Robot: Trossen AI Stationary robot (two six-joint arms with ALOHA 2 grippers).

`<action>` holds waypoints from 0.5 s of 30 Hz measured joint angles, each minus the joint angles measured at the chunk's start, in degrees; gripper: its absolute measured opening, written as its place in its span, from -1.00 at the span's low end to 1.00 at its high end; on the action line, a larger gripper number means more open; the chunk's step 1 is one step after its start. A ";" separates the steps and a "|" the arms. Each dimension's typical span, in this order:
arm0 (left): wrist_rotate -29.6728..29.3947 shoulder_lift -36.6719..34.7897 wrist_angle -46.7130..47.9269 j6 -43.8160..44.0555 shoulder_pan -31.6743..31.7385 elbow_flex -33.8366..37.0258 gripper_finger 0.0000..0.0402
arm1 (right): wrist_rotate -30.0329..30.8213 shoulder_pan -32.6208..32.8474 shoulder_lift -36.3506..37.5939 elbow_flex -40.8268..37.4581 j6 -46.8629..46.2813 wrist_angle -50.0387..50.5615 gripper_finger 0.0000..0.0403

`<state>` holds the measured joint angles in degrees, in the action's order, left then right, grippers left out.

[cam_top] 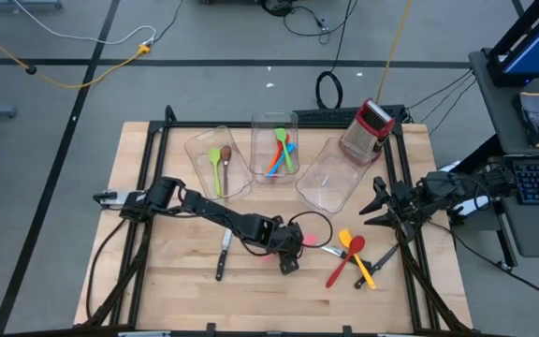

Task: Pick & Place Kitchen Items
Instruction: Put the pink spatula in the middle bin

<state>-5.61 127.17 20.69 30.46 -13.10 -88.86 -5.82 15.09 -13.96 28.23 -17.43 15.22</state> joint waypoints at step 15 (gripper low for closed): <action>-3.77 0.15 -0.37 -2.62 0.28 0.11 -0.91 | 0.02 0.00 0.00 0.00 -0.07 0.02 -0.37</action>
<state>-9.38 127.33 20.32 27.83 -12.83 -88.75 -5.80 15.09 -13.96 28.23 -17.50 15.25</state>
